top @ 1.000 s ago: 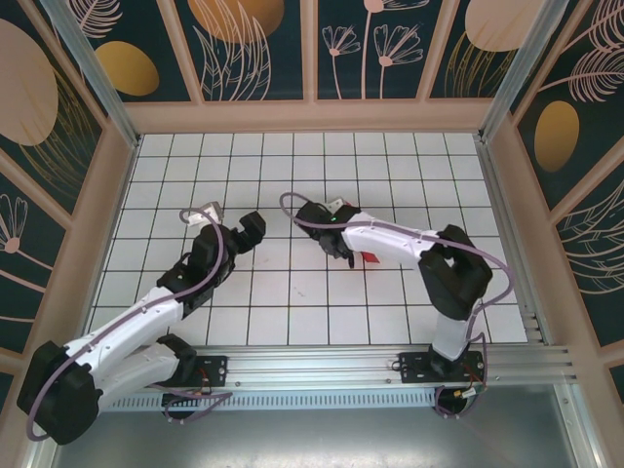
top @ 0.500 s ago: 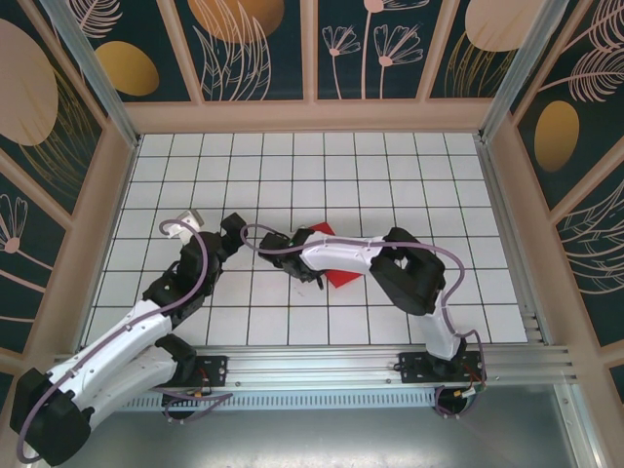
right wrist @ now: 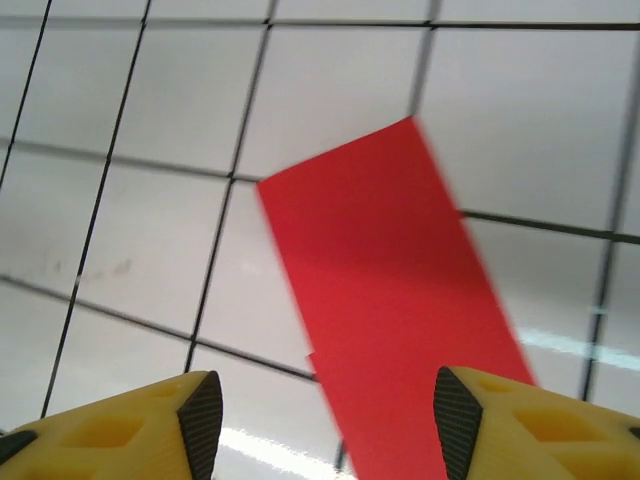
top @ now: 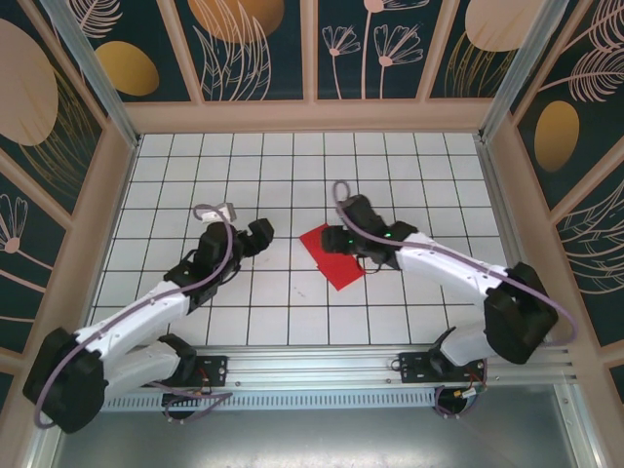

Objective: Fold a paper plane with a square sheet of paper (pick it up from the middle)
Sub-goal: Turn over the paper at the center of the table, then third fold the triangle at the center of the table.

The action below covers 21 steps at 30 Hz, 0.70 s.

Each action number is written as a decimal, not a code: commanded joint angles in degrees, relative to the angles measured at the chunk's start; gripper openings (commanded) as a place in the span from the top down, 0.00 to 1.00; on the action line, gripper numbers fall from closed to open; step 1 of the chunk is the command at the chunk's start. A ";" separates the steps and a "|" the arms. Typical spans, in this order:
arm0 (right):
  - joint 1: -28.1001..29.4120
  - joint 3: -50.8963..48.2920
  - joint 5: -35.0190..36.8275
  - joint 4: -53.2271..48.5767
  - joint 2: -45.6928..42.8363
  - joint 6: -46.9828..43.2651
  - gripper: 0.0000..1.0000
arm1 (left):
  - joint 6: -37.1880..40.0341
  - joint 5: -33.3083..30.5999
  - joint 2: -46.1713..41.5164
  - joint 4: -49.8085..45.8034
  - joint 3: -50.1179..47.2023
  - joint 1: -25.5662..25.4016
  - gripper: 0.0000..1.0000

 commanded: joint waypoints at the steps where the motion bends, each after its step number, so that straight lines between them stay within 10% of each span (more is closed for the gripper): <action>1: -7.83 -9.24 -10.59 11.70 -4.56 2.70 0.38 | -0.13 15.26 9.38 7.38 4.27 -1.05 0.25; 9: -20.22 -11.10 -28.54 17.39 0.01 -1.08 0.37 | -4.10 13.99 28.07 2.72 15.87 -9.13 0.38; 21: -20.19 -7.26 -34.13 19.51 10.84 -2.55 0.40 | -7.39 16.50 36.90 5.34 18.82 -10.54 0.47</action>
